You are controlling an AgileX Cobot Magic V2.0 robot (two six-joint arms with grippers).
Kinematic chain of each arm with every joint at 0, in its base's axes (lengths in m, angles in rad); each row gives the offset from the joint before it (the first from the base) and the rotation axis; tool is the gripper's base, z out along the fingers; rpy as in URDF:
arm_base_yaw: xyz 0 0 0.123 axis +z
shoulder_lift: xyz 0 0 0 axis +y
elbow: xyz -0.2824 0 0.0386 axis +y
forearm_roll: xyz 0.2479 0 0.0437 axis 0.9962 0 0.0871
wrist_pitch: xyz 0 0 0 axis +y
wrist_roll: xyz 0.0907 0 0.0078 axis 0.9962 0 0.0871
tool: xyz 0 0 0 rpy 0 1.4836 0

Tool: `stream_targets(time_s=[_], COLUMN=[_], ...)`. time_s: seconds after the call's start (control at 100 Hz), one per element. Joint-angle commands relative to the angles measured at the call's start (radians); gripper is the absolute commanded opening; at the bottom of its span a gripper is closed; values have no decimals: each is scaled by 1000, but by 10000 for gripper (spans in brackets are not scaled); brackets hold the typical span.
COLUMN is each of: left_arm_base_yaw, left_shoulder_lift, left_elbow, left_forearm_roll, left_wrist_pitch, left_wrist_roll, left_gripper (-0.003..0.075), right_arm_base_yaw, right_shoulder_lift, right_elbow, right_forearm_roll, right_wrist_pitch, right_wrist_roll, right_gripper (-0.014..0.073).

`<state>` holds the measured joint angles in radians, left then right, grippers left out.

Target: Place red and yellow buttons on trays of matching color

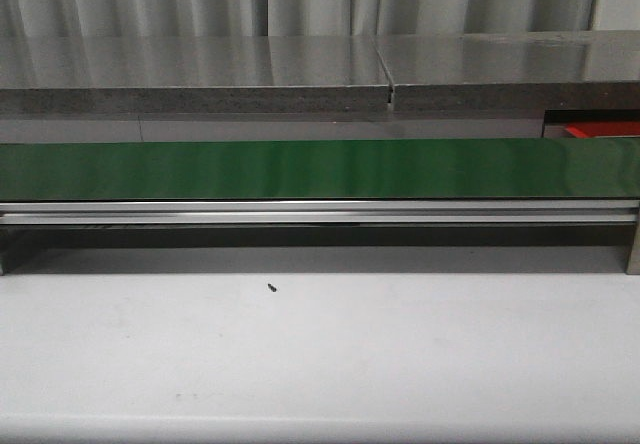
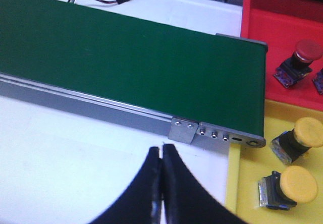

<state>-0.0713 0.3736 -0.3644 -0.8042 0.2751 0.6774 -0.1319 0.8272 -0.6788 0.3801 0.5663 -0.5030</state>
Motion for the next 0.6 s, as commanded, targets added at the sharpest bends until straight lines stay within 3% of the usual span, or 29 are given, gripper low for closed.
stream_targets(time_s=[0.0, 0.59], left_arm_base_yaw=[-7, -7], left_shoulder_lift=[5, 5], left_elbow=[-28, -28], left_forearm_roll=[-25, -25], left_wrist_pitch=[-48, -48], left_wrist_roll=[2, 2], left_gripper=[-19, -19], right_arm_base_yaw=[0, -1], right_shoulder_lift=[-11, -10], right_elbow=[-21, -21], right_forearm_roll=[18, 18], right_wrist_pitch=[-49, -43], right_wrist_roll=[-8, -8], right_gripper=[-68, -68])
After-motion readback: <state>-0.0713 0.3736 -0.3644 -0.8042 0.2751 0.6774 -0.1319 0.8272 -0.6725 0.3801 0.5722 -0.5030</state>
